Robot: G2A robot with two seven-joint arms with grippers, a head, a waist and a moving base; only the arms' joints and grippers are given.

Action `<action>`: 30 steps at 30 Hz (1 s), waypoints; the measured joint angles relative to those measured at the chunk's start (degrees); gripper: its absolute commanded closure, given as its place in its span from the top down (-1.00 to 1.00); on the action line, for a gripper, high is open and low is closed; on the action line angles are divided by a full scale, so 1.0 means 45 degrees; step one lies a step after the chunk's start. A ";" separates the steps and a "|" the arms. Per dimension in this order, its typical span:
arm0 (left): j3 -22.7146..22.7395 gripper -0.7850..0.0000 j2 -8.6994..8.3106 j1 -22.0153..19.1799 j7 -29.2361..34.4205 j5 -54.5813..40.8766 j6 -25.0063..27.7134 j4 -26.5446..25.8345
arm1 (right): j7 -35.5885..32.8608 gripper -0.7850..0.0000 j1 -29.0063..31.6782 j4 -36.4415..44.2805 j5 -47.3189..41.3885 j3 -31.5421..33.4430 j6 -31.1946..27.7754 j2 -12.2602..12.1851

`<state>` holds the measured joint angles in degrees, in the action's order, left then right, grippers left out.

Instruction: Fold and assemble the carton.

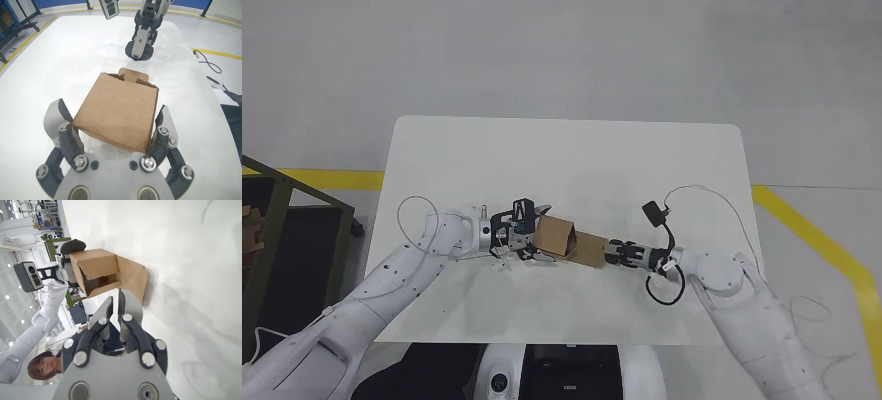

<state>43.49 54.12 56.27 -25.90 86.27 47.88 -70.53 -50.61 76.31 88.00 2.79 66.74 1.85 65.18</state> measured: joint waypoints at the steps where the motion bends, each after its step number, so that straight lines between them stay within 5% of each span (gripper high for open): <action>1: 0.0000 1.00 0.0000 0.0000 0.0000 0.0000 0.0000 0.0000 | 0.0001 -0.84 -0.0062 -0.0071 0.0166 -0.0056 -0.0007 -0.0006; 5: 0.0000 1.00 0.0000 0.0000 0.0000 0.0000 0.0000 0.0000 | -0.0073 -0.69 -0.0339 -0.0437 0.0417 -0.0276 -0.0084 0.0007; 30: 0.0000 1.00 0.0000 0.0000 0.0000 0.0000 0.0000 0.0000 | 0.0171 -0.67 -0.0886 -0.1377 0.0314 -0.1005 -0.0138 0.0101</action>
<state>43.49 54.12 56.27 -25.90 86.27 47.88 -70.53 -49.84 72.32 81.81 4.20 62.22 1.23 65.63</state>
